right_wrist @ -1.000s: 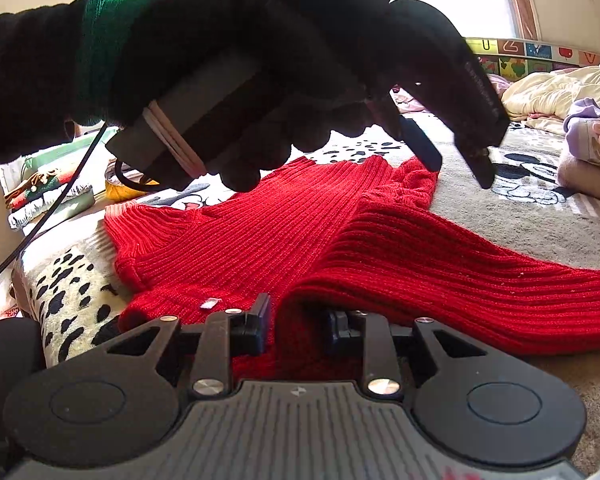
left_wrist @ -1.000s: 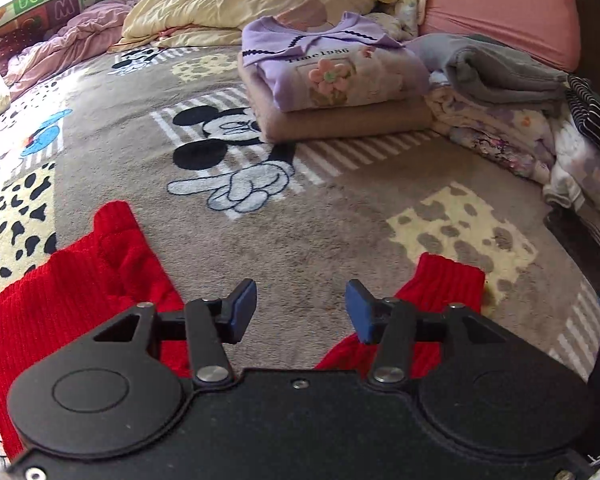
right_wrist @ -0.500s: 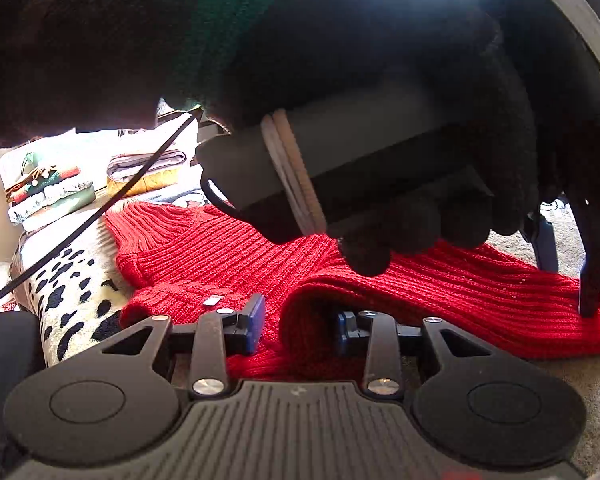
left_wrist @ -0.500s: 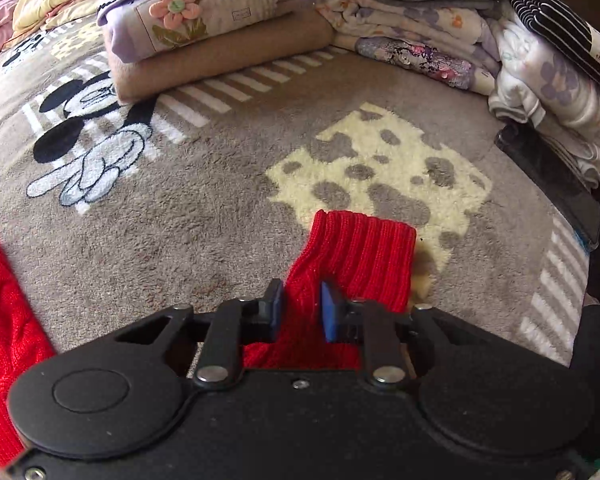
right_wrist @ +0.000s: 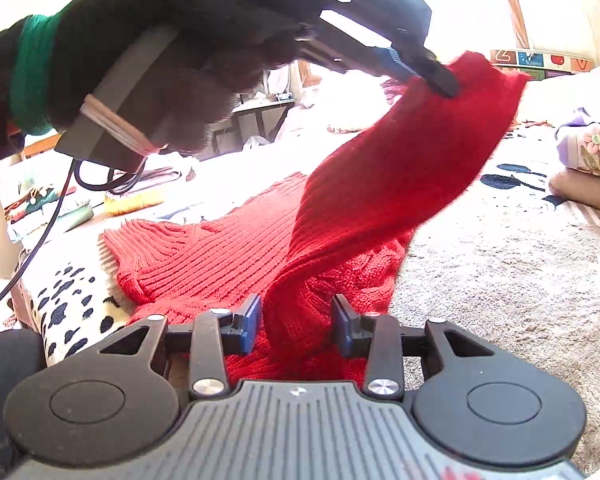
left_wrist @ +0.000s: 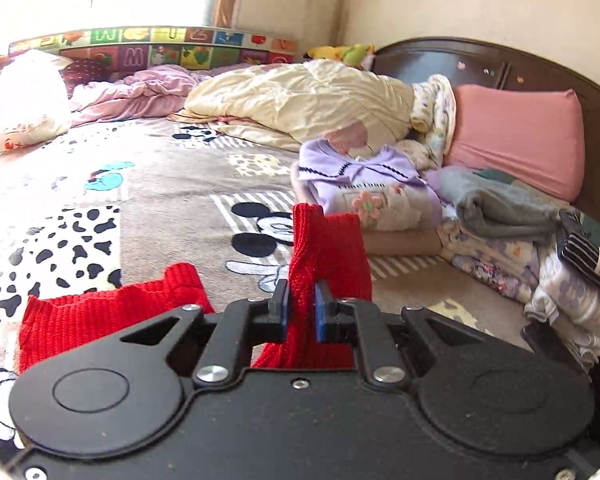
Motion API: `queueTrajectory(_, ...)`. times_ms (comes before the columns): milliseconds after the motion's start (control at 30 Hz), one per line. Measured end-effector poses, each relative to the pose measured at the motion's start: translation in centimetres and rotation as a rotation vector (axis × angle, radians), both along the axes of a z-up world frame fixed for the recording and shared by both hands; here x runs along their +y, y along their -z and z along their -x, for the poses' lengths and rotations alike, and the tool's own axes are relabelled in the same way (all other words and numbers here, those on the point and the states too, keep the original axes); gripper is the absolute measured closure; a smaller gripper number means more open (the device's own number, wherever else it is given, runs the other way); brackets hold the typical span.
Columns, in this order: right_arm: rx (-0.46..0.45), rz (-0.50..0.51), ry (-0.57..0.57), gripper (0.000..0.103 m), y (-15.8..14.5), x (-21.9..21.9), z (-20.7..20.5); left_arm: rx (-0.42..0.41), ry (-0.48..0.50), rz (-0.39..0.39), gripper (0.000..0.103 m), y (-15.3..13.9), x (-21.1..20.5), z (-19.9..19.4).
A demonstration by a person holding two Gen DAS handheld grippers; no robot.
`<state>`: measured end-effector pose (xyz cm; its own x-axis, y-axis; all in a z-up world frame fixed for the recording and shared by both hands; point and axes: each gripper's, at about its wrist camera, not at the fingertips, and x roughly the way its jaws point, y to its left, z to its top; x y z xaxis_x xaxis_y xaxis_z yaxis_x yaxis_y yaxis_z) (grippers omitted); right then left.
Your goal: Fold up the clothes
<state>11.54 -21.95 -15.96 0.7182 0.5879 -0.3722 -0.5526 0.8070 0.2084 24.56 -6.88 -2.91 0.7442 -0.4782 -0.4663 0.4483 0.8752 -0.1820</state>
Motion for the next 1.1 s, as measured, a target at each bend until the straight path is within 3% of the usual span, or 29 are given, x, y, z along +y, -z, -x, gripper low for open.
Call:
queueTrajectory(267, -0.006, -0.013, 0.025, 0.055, -0.8, -1.3, 1.0, 0.047, -0.162, 0.212, 0.092, 2.0, 5.3, -0.7)
queueTrajectory(467, 0.034, 0.110, -0.046, 0.055, 0.2, 0.4, 1.3, 0.093, -0.189, 0.321, 0.092, 3.4, 6.2, -2.7)
queueTrajectory(800, 0.077, 0.041, -0.050, 0.055, 0.0, -0.8, 0.8, 0.132, -0.232, 0.401, 0.092, 6.5, 6.0, -5.8)
queueTrajectory(867, 0.088, 0.020, -0.039, 0.055, 0.0, -1.2, 0.6, 0.145, -0.224, 0.360, 0.092, 7.7, 5.6, -6.7)
queueTrajectory(967, 0.114, 0.004, -0.018, 0.055, 0.2, -1.7, 0.1, 0.287, -0.271, 0.089, 0.092, 10.7, 4.0, -9.1)
queueTrajectory(1100, 0.137, 0.004, -0.012, 0.053, 0.5, -1.9, -0.4, 0.234, -0.277, 0.024, 0.091, 10.3, 3.6, -8.7)
